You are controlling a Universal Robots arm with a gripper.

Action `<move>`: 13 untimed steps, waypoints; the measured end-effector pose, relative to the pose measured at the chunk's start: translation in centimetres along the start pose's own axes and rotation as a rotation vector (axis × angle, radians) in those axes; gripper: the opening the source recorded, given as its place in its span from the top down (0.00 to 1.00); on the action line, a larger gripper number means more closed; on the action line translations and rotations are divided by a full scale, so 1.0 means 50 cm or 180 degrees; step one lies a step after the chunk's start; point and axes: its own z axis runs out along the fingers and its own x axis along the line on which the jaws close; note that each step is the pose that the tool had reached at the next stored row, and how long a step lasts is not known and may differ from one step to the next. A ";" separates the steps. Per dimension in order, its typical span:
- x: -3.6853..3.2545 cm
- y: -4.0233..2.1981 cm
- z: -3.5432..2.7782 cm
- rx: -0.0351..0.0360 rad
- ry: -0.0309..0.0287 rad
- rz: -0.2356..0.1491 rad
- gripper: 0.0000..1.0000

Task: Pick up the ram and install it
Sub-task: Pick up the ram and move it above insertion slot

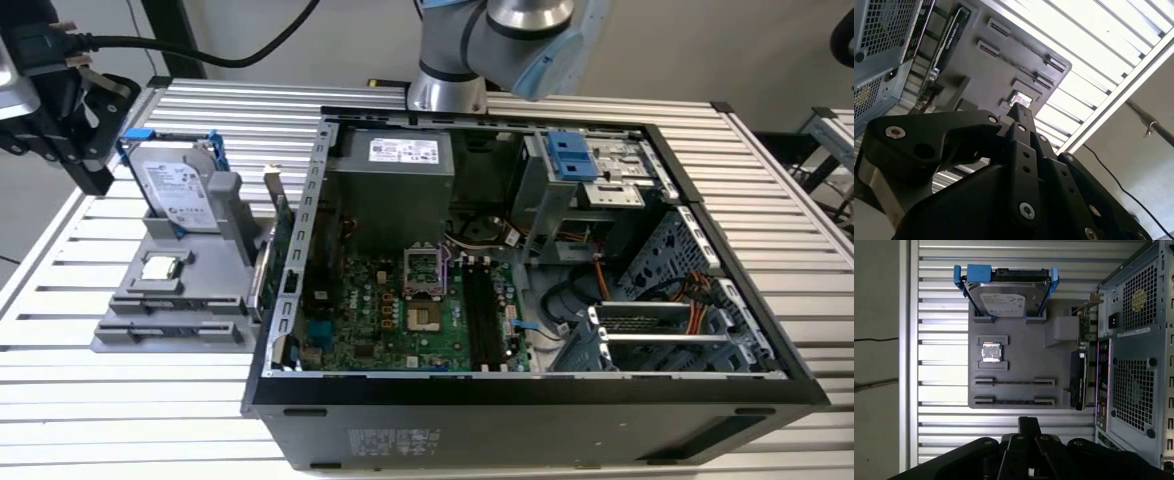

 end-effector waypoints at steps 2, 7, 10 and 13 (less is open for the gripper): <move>0.000 0.000 0.000 0.0000 0.0001 0.0000 1.00; 0.000 0.000 0.000 0.0000 0.0001 0.0015 1.00; 0.000 0.000 0.000 0.0002 -0.0004 0.0119 1.00; 0.000 0.000 0.000 0.0003 -0.0010 0.0240 1.00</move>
